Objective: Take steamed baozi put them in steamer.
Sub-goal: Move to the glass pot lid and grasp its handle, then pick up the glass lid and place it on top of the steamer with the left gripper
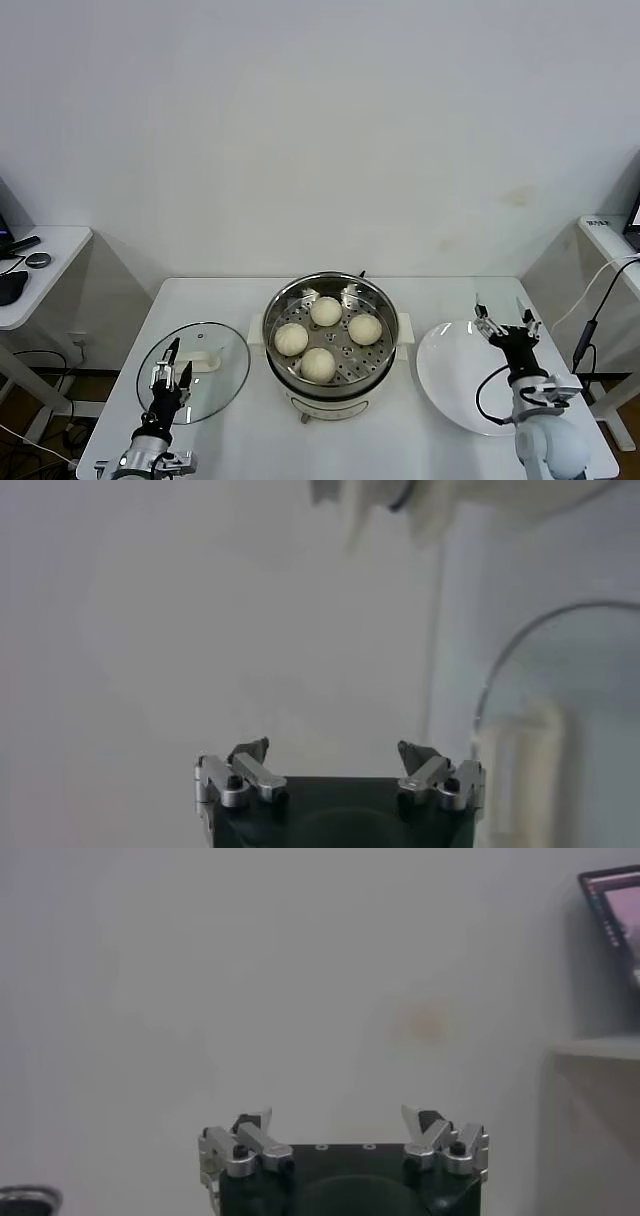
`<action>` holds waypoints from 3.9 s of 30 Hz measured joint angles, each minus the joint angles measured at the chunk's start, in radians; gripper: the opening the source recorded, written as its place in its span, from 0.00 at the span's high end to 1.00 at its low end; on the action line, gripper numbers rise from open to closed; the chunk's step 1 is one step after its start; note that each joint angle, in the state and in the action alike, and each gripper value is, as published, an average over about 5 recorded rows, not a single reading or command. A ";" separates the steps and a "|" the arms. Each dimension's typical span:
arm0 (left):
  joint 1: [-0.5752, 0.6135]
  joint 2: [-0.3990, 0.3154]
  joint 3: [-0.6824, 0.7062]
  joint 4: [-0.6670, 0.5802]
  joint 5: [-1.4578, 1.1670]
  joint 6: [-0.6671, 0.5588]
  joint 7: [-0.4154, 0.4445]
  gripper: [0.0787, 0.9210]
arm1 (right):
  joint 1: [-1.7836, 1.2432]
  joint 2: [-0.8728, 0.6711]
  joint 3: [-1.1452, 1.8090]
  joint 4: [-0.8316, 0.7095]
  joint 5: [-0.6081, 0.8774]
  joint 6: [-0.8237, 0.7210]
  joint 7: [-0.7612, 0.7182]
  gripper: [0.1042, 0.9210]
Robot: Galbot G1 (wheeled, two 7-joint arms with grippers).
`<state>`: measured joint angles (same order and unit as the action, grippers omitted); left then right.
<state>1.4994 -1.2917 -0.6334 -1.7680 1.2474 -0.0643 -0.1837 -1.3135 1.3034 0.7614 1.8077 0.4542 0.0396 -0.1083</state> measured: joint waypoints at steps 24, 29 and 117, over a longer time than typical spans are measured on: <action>-0.100 0.035 -0.006 0.221 0.074 -0.038 -0.079 0.12 | -0.014 0.036 0.016 -0.020 0.004 -0.012 0.005 0.12; -0.125 0.032 0.000 0.242 0.087 -0.038 -0.078 0.12 | -0.013 0.041 0.016 -0.028 0.003 -0.011 0.003 0.12; -0.246 -0.017 0.070 0.152 0.140 0.481 0.078 0.89 | -0.012 0.066 0.006 -0.056 -0.006 0.011 -0.024 0.12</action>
<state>1.2534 -1.3084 -0.5634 -1.6163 1.3870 0.4165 -0.1056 -1.3252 1.3691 0.7674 1.7521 0.4477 0.0507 -0.1327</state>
